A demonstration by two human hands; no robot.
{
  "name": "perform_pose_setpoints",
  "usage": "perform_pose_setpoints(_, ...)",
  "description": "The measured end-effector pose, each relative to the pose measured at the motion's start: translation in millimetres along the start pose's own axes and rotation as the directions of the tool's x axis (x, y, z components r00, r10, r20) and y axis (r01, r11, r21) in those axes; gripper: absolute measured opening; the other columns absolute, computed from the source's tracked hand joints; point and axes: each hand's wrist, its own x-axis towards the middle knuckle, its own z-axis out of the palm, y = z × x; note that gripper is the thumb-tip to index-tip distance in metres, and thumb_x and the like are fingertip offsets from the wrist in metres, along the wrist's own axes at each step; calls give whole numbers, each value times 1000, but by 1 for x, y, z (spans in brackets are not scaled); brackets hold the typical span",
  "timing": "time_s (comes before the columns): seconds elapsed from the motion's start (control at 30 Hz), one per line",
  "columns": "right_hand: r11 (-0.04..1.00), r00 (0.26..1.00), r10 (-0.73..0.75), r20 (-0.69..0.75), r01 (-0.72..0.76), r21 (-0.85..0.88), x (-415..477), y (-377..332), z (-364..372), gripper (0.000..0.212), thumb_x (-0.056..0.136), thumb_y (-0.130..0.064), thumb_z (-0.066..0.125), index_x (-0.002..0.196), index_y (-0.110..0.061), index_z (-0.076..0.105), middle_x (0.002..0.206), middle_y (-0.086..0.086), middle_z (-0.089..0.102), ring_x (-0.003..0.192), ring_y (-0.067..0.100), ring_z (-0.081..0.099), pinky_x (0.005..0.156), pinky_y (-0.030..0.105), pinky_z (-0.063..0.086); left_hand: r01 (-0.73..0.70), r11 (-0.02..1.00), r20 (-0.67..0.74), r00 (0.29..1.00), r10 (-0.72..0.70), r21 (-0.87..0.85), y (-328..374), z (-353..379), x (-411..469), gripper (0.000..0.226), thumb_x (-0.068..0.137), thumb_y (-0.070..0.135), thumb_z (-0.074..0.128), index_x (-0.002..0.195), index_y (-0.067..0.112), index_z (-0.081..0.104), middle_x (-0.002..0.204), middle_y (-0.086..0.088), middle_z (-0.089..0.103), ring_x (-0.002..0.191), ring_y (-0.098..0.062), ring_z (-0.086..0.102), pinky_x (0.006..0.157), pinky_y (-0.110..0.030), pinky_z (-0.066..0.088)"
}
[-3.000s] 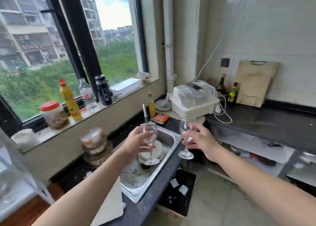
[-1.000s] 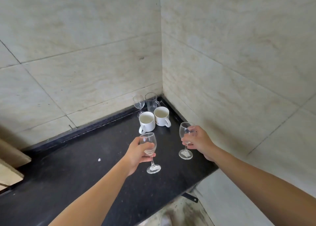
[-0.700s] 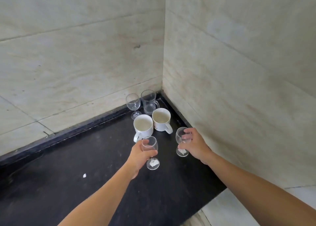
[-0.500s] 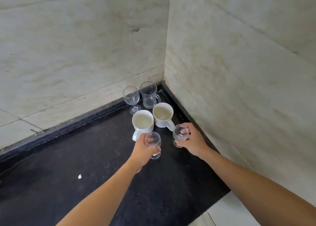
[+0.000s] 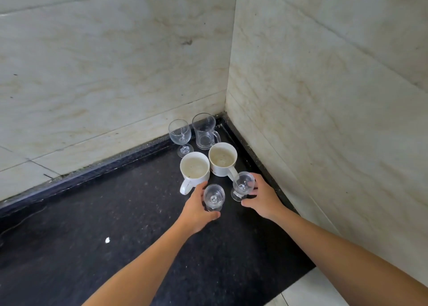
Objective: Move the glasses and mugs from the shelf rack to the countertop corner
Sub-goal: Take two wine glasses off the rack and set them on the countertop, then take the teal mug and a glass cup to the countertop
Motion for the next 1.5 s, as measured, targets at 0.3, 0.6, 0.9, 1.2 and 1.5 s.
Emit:
perform_pose_setpoints(0.3, 777, 997, 7, 74, 41, -628, -58, -17, -11, 41, 85, -36, 58, 124, -22, 59, 117, 0, 66, 105, 24, 62, 83, 34, 50, 171, 956, -284, 954, -100, 239, 9, -15, -89, 34, 85, 18, 56, 119, 15, 59, 94, 0, 70, 93, -21, 62, 88, -33, 50)
perform_pose_setpoints(0.6, 348, 751, -428, 502, 650, -675, -171, -66, 65, 34, 92, -32, 50, 124, -21, 58, 117, 3, 66, 106, 28, 61, 84, 37, 48, 322, 880, -552, 830, -84, 350, -43, 10, -284, 32, 87, 24, 49, 117, 22, 60, 96, 8, 66, 97, -20, 57, 82, -32, 48)
perform_pose_setpoints(0.9, -84, 267, -495, 827, 932, -352, -366, -114, 213, 32, 93, -28, 46, 122, -21, 59, 117, 2, 67, 101, 26, 63, 83, 37, 49, 565, 822, -833, 489, -261, 74, -126, 45, -553, 35, 82, 24, 50, 116, 23, 60, 107, -3, 68, 104, -26, 60, 85, -34, 47)
perform_pose_setpoints(1.2, -381, -171, -371, 913, 925, 19, -620, -89, 350, 32, 91, -29, 48, 120, -22, 59, 119, 4, 66, 105, 29, 61, 81, 37, 46, 665, 713, -911, 121, -395, -221, -212, 145, -813, 32, 86, 25, 51, 117, 22, 60, 106, -3, 68, 98, -26, 62, 80, -35, 52)
perform_pose_setpoints(1.5, -497, -498, -258, 828, 803, 328, -893, -20, 457, 34, 91, -37, 51, 122, -25, 60, 120, 2, 66, 109, 27, 61, 86, 37, 47, 629, 595, -845, -207, -493, -501, -283, 259, -1070, 21, 84, 26, 52, 101, 24, 63, 100, 0, 70, 92, -22, 63, 76, -33, 50)
